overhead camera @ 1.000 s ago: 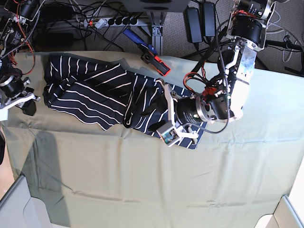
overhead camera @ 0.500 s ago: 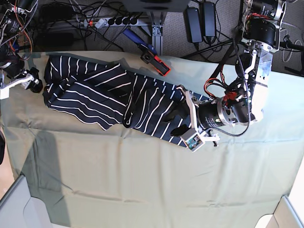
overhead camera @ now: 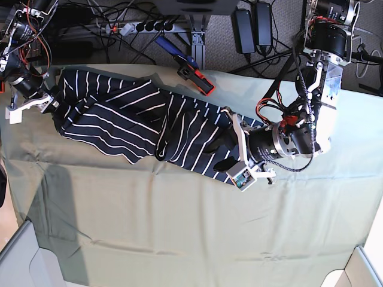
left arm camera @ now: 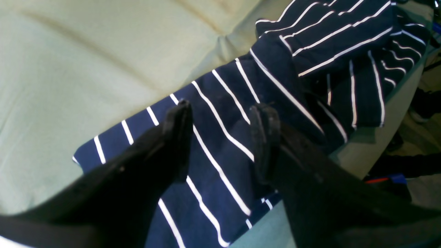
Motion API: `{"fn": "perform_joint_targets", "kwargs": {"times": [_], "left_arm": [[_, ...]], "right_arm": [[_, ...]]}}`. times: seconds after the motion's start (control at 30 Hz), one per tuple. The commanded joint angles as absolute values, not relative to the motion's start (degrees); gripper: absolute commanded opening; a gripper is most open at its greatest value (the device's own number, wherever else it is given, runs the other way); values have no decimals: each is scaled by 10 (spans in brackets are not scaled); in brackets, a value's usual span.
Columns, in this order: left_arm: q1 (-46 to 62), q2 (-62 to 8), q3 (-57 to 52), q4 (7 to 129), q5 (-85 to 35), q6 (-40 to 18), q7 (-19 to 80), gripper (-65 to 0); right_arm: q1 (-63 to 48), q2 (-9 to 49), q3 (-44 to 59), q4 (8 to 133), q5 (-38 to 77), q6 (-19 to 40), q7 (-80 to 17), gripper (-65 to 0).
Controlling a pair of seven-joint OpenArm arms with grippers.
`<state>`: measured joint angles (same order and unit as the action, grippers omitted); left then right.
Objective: Fold the T-shirt properly
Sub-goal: 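Lift the strip end with the left gripper and fold it toward the right gripper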
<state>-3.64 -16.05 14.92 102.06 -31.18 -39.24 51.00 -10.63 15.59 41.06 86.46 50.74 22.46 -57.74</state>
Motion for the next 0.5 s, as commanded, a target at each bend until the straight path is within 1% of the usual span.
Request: {"fn": "perform_joint_targets", "kwargs": {"times": [0.0,0.2,0.47], "left_arm": [[-46,-162,147,1032,-322,-392,499,-347],[-46,-162,146,1032,-321,-392,499,-347],[-46,-162,146,1032,-319,-392,499,-347]], "right_arm": [[-102,161,408,874,521,271,-571,-356],[-101,146,362,874,519,271,-568,-357],[-100,128,335,874,519,270,-565,-360]]}}
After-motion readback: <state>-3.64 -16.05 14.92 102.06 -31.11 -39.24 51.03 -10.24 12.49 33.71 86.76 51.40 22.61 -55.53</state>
